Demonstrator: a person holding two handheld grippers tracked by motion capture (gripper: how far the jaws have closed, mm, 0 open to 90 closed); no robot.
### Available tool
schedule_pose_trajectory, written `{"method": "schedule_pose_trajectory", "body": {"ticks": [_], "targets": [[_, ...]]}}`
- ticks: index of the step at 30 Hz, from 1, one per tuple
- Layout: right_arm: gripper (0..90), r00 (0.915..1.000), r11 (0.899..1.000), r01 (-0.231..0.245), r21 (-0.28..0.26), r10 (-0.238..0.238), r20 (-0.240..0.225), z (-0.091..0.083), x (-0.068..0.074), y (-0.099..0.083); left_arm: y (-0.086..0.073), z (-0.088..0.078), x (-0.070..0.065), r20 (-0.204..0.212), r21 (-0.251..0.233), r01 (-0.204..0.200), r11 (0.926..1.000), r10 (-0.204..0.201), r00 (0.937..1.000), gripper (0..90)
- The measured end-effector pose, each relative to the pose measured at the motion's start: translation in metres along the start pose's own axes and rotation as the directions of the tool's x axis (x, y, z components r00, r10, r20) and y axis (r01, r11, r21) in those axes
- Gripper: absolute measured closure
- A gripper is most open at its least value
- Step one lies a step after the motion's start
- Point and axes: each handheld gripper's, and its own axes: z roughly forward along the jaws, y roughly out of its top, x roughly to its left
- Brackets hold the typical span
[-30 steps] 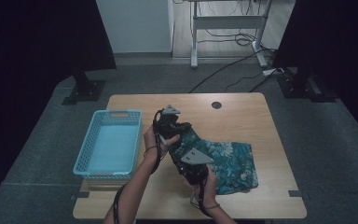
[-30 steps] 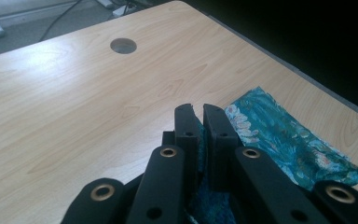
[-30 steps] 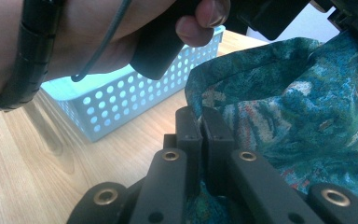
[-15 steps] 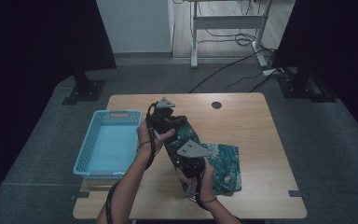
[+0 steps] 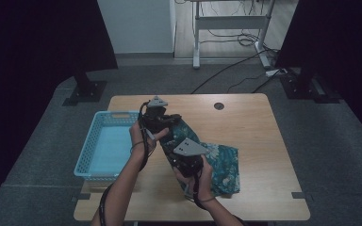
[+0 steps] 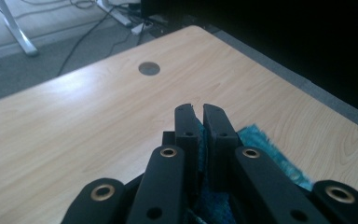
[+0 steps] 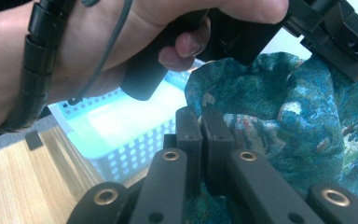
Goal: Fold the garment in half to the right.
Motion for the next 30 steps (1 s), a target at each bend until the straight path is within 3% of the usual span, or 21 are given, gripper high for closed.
{"method": "schedule_pose_trajectory", "body": {"ticks": [17,30], "targets": [[87.1,0.9994,0.999,-0.032,0.03,0.032,-0.011,0.008,-0.002,-0.019,-0.021,0.014,0.005,0.009,0.029,0.023,0.9993,-0.023,0.9997,85.0],[87.0,0.9993,1.0,-0.002,0.023,0.003,-0.036,0.006,0.008,-0.011,-0.016,-0.003,0.005,-0.012,0.003,0.011,0.9999,-0.011,0.9999,85.1]]}}
